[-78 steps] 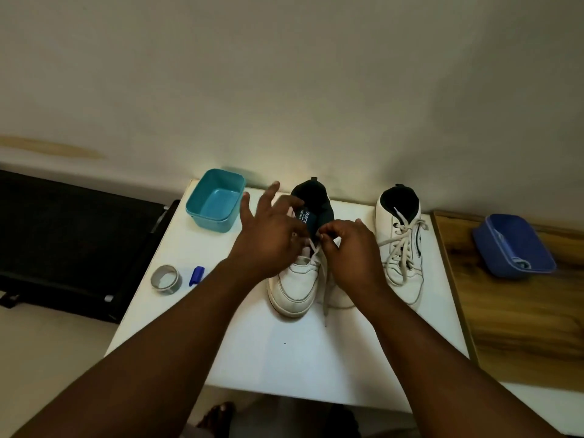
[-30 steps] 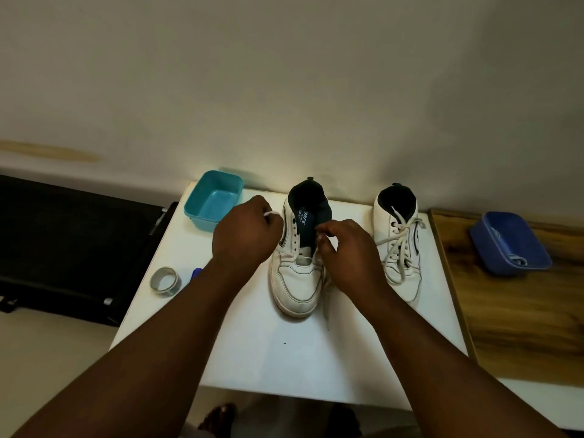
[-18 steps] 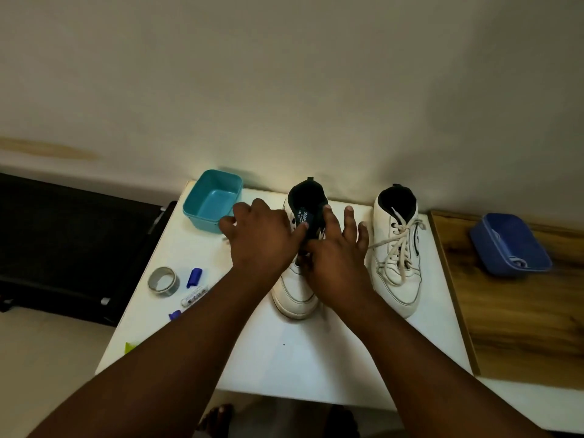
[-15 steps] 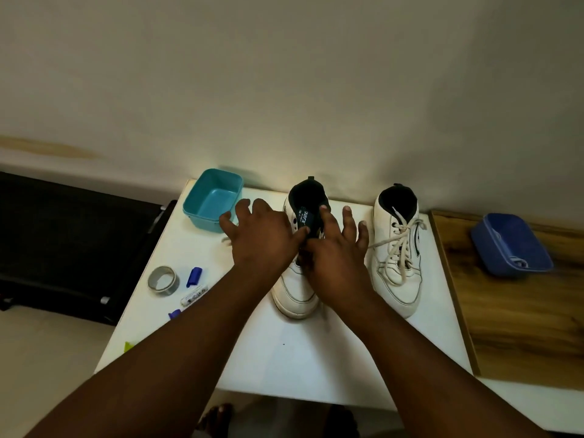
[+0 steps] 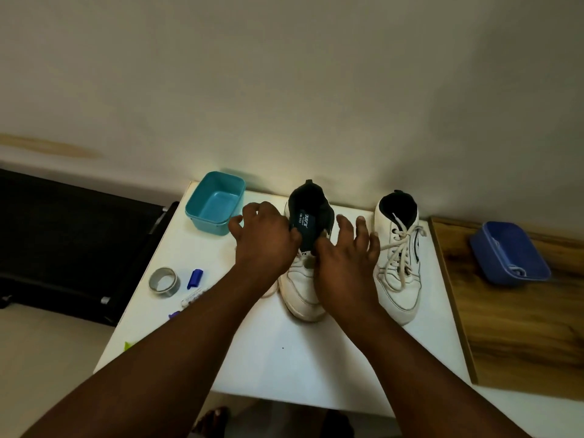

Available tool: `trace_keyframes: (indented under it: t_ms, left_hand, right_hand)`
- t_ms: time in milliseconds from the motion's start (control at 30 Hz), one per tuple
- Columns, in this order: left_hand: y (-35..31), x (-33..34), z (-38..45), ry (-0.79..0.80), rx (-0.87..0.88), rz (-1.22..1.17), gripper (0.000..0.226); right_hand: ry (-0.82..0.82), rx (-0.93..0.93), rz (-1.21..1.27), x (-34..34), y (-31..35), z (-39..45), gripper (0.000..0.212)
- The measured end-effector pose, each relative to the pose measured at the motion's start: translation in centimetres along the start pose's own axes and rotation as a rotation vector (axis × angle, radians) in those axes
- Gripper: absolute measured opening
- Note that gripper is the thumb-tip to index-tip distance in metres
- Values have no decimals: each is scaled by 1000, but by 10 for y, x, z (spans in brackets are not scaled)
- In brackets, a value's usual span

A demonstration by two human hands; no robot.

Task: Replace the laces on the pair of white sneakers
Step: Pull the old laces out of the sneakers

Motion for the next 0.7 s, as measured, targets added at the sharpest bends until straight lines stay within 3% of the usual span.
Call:
trace_keyframes:
  t_ms: [200,367,433,700]
  left_hand:
    - [8,3,0,37,-46,-108,34]
    - [3,2,3,-21,45,51,35]
    - [2,2,2,-26,45,43,35]
    - [8,7,2,43,-8,-101,35]
  right_hand:
    - [132,-59,102,14,14,8,19]
    - [-65,9,50,-24,-5,7,18]
    - [-72,-3,68,-28,-6,6,18]
    - [107,-56,140,4,7,11,11]
Point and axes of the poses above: each hand's wrist, its own z-axis towards the middle knuckle, its own x-axis out of the palm, y = z × x, the point moved 10 cm from there along z, towards the middle knuckle, and after that the axes turned 4 degrees about -y, right-handed, at the moved point
